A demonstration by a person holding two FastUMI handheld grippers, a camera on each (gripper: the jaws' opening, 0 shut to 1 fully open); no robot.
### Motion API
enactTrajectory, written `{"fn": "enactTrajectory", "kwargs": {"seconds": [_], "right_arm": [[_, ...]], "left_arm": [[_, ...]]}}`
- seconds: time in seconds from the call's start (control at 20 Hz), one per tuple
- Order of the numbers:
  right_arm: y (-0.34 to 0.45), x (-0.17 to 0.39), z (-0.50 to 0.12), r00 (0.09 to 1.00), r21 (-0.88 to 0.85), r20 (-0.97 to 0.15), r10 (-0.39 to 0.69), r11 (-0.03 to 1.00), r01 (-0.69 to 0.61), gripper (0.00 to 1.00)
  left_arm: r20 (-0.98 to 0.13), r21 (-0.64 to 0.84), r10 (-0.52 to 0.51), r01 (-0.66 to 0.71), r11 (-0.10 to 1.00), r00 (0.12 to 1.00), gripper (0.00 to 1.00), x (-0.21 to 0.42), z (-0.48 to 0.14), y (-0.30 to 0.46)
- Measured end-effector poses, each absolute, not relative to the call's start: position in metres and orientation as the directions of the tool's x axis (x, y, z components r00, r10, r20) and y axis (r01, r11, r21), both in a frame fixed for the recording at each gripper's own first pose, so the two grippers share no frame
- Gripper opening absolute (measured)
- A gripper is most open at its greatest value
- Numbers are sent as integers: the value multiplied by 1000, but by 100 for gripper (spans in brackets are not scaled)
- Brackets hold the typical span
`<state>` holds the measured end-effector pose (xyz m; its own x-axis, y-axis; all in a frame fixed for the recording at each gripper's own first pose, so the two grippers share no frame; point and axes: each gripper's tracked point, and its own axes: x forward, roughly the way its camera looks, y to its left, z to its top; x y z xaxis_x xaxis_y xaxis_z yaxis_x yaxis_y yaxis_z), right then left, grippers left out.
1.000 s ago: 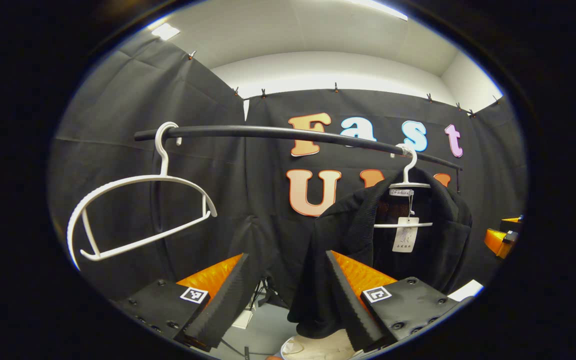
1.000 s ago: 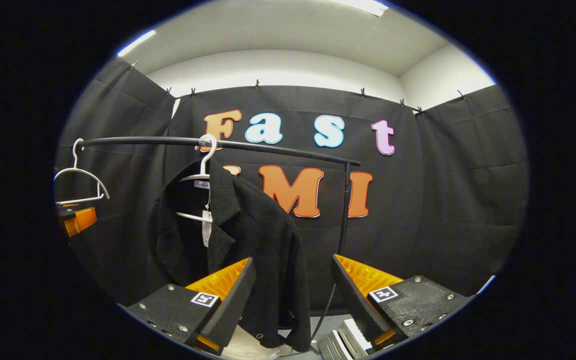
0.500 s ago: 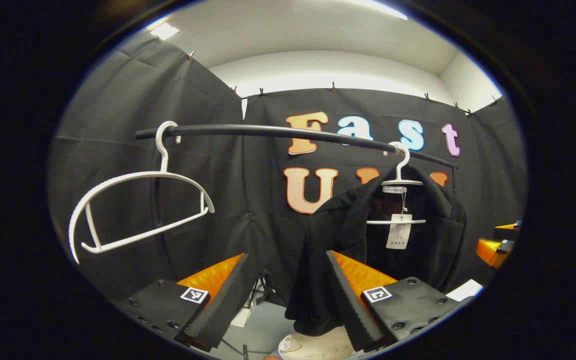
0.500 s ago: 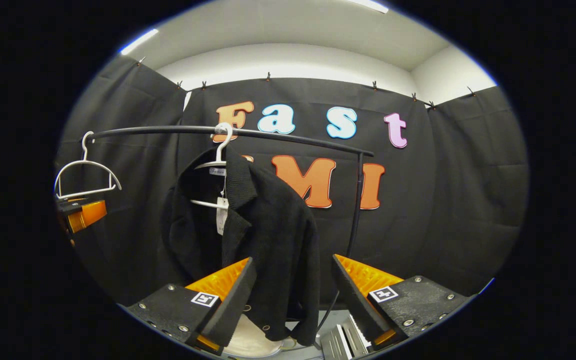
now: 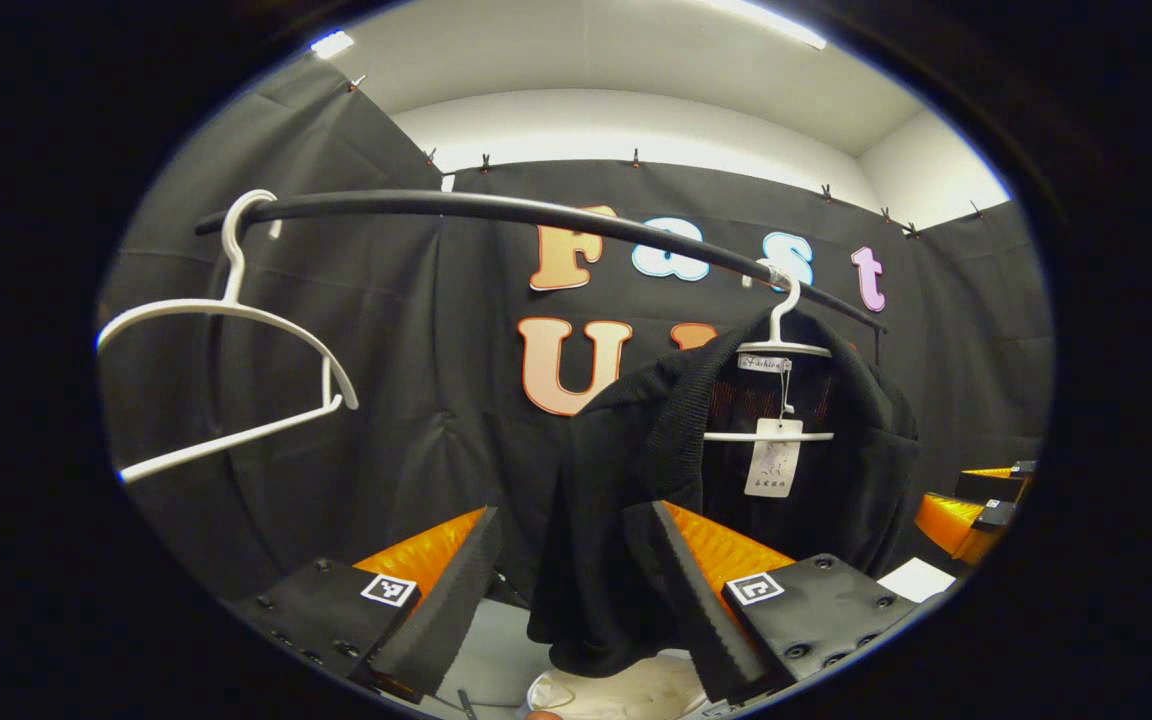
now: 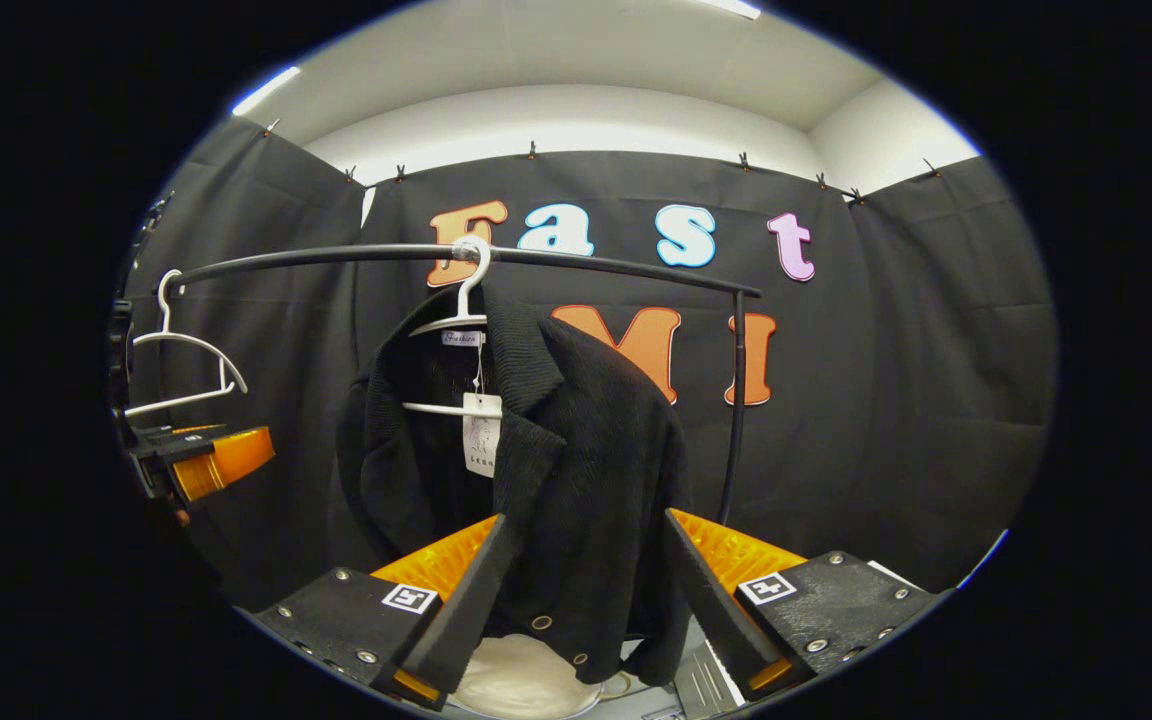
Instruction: Grasp the clothes on the hanger with both hands and then place them into the laundry hamper below.
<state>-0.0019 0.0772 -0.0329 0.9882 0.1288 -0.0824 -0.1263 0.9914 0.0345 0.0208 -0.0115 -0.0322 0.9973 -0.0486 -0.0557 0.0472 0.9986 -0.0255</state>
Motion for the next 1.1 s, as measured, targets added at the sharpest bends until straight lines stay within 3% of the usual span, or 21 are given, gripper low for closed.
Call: {"fn": "enactTrajectory", "kwargs": {"seconds": [0.05, 0.1, 0.15, 0.5, 0.65, 0.8, 0.95, 1.1], "right_arm": [[80, 3, -37, 989, 38, -85, 120, 992, -117, 94], [82, 8, -41, 990, 39, -90, 109, 994, -106, 85], [84, 11, -45, 990, 41, -95, 100, 995, -96, 94], [93, 42, -62, 994, 34, -104, 32, 999, -28, 94], [94, 59, -71, 994, 18, -107, 12, 1000, -11, 94], [97, 75, -79, 994, 38, -112, 8, 999, -3, 94], [104, 86, -90, 992, 60, -125, 16, 998, -8, 94], [111, 90, -91, 991, 84, -126, 34, 996, -23, 94]], "left_arm": [[-63, -31, -68, 66, 997, 996, 93, 26, -37, -16], [-71, -35, -90, 87, 996, 993, 97, 33, -43, -21], [-80, -36, -109, 106, 994, 991, 97, 38, -49, -27], [-116, -23, -121, 119, 993, 986, 100, 76, -81, -43], [-128, -26, -112, 110, 994, 985, 93, 90, -94, -49], [-132, -39, -143, 139, 990, 981, 100, 99, -103, -62], [-133, -16, -149, 148, 989, 980, 93, 114, -111, -68], [-147, -3, -133, 134, 991, 980, 94, 132, -118, -68]]}}
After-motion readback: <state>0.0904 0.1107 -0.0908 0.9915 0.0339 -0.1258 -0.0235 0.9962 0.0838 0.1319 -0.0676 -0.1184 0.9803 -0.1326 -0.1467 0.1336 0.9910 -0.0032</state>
